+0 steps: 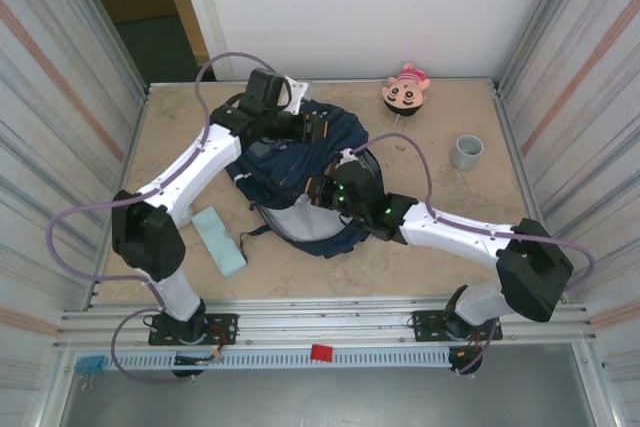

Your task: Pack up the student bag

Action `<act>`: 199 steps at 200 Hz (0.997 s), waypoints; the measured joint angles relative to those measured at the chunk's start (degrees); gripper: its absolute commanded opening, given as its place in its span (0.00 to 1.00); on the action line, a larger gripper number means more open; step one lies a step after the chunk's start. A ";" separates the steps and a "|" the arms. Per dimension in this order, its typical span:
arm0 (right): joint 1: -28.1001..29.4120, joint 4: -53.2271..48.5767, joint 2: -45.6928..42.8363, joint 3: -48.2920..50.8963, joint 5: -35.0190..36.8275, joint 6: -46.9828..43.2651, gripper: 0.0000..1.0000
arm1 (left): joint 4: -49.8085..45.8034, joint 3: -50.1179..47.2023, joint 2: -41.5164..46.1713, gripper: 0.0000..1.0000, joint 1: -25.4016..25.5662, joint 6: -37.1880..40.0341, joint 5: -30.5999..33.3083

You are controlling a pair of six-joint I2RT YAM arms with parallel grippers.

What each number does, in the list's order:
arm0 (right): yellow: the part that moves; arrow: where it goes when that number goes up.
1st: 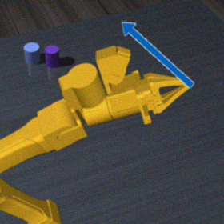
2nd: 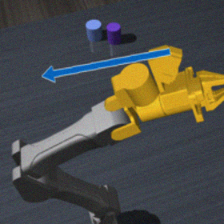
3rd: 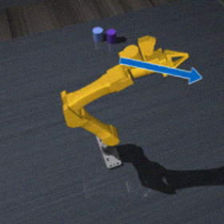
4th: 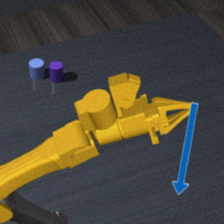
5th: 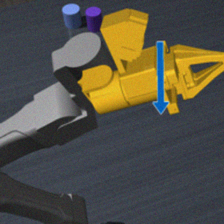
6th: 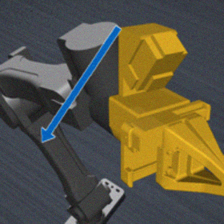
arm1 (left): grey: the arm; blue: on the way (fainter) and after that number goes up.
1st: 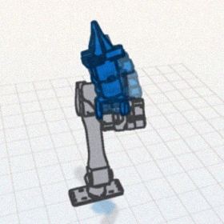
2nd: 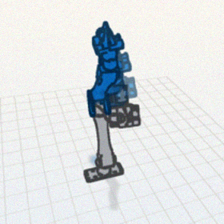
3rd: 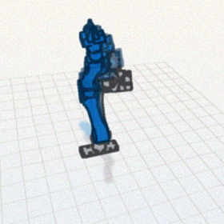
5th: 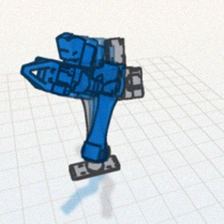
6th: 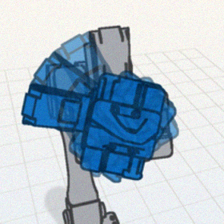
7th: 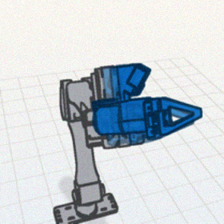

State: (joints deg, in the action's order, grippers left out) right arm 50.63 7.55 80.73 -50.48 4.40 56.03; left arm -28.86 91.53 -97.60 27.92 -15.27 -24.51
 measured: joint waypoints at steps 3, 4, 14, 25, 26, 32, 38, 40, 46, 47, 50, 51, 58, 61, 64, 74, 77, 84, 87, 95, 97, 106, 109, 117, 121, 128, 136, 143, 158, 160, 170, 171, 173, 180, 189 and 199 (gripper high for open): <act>-0.66 -0.17 -0.17 0.04 -0.70 -0.17 0.00 | 0.35 -0.76 0.57 0.50 -0.46 -0.46 -0.07; -0.81 -0.22 -0.22 0.04 -0.85 -0.22 0.00 | 0.39 -0.92 0.68 0.51 -0.57 -0.44 -0.11; -3.17 -0.79 -1.07 0.02 -3.26 -1.42 0.00 | 0.94 -3.28 2.86 0.57 -2.03 -0.15 -0.31; -5.29 -1.33 -2.12 -0.11 -5.57 -2.62 0.00 | 1.99 -6.67 5.84 0.59 -3.63 -0.39 -0.44; -5.55 -1.53 -2.27 -0.15 -5.88 -2.78 0.00 | 2.10 -7.15 6.32 0.60 -3.82 -0.31 -0.48; -6.60 -2.14 -2.82 -0.48 -7.10 -3.26 0.00 | 2.93 -9.33 8.17 0.61 -4.70 -0.20 -0.55; -7.87 -3.06 -3.34 -1.11 -8.52 -3.91 0.00 | 3.85 -11.74 10.19 0.63 -5.51 -0.07 -0.57; -8.26 -3.43 -3.54 -1.36 -9.03 -4.11 0.00 | 4.15 -12.66 11.10 0.63 -5.79 0.11 -0.59; -9.35 -4.00 -3.91 -2.03 -10.43 -4.35 0.00 | 5.18 -15.50 13.49 0.64 -6.51 0.31 -0.59; -9.51 -4.15 -3.93 -2.12 -10.60 -4.39 0.00 | 5.27 -15.85 13.79 0.64 -6.60 0.37 -0.59; -10.05 -4.37 -4.07 -2.49 -11.26 -4.55 0.00 | 5.88 -17.11 14.80 0.64 -6.84 0.44 -0.57; -10.32 -4.44 -4.17 -2.64 -11.61 -4.63 0.00 | 6.10 -17.75 15.37 0.64 -6.97 0.46 -0.59; -11.50 -4.94 -4.50 -3.45 -13.25 -4.96 0.00 | 7.08 -20.57 17.75 0.65 -7.32 0.90 -0.59; -12.15 -5.20 -4.70 -3.89 -14.03 -5.16 0.00 | 7.61 -21.84 18.84 0.65 -7.37 1.14 -0.57; -12.59 -5.51 -4.81 -4.24 -14.73 -5.27 0.00 | 8.22 -23.12 19.82 0.65 -7.43 1.36 -0.52; -14.10 -6.45 -5.20 -5.42 -16.68 -5.55 0.00 | 9.92 -27.56 23.32 0.65 -7.45 2.03 -0.48; -14.49 -6.71 -5.33 -5.75 -17.16 -5.60 0.00 | 10.36 -28.74 24.13 0.65 -7.45 2.19 -0.42; -15.23 -7.34 -5.46 -6.45 -18.25 -5.62 0.00 | 11.47 -31.39 25.88 0.65 -7.43 2.43 -0.33; -15.58 -7.69 -5.57 -6.84 -18.75 -5.70 0.00 | 11.89 -32.74 26.73 0.65 -7.43 2.47 -0.35; -16.26 -8.31 -5.62 -7.65 -19.80 -5.75 0.00 | 13.49 -35.93 28.39 0.65 -7.45 2.47 -0.11; -16.39 -8.59 -5.62 -7.89 -20.04 -5.75 0.00 | 13.94 -36.85 28.79 0.65 -7.45 2.47 0.02; -17.00 -9.46 -5.62 -8.76 -21.07 -5.77 0.00 | 15.82 -40.63 30.23 0.65 -7.45 2.01 0.15; -17.16 -9.75 -5.62 -9.03 -21.27 -5.77 0.00 | 16.44 -41.86 30.58 0.65 -7.45 1.79 0.13; -17.55 -10.58 -5.62 -9.79 -22.14 -5.81 0.00 | 18.21 -45.22 31.28 0.64 -7.45 1.29 0.22; -17.73 -10.82 -5.60 -10.10 -22.49 -5.88 0.00 | 19.08 -47.01 31.50 0.64 -7.45 0.92 0.31; -17.97 -11.15 -5.60 -10.60 -22.93 -5.95 0.00 | 20.44 -49.70 31.63 0.64 -7.45 0.39 0.46; -18.18 -11.45 -5.55 -11.17 -23.50 -5.99 0.00 | 21.81 -52.28 31.61 0.64 -7.43 -0.13 0.66; -18.45 -11.91 -5.40 -11.85 -24.02 -6.03 0.00 | 22.91 -54.47 31.61 0.64 -7.26 -0.61 1.09; -18.75 -12.33 -4.94 -12.90 -24.87 -6.12 0.00 | 25.44 -57.83 31.36 0.64 -6.54 -1.22 2.12; -18.78 -12.35 -4.85 -13.00 -25.07 -6.14 0.00 | 25.79 -58.16 31.19 0.64 -6.29 -1.25 2.27; -18.86 -12.59 -4.44 -13.53 -25.49 -6.19 0.00 | 27.30 -58.97 30.27 0.64 -5.11 -1.16 3.21; -18.86 -12.59 -4.39 -13.60 -25.51 -6.19 0.00 | 27.43 -58.99 30.21 0.64 -5.01 -1.16 3.30; -18.86 -12.61 -4.31 -13.68 -25.57 -6.19 0.00 | 27.85 -59.08 29.92 0.64 -4.68 -1.11 3.41; -18.91 -12.63 -4.02 -13.94 -25.79 -6.19 0.00 | 29.14 -59.14 28.74 0.64 -3.69 -1.03 3.87; -18.91 -12.68 -3.76 -14.16 -26.10 -6.16 0.00 | 31.15 -59.14 26.80 0.64 -2.60 -0.87 4.24; -18.91 -12.68 -3.50 -14.32 -26.51 -6.16 0.00 | 33.51 -59.14 24.41 0.61 -1.73 -0.81 4.50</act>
State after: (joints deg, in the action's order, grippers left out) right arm 31.73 -5.13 77.23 -64.79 -22.11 49.87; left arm 4.64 32.38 -73.19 26.20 -16.08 -20.01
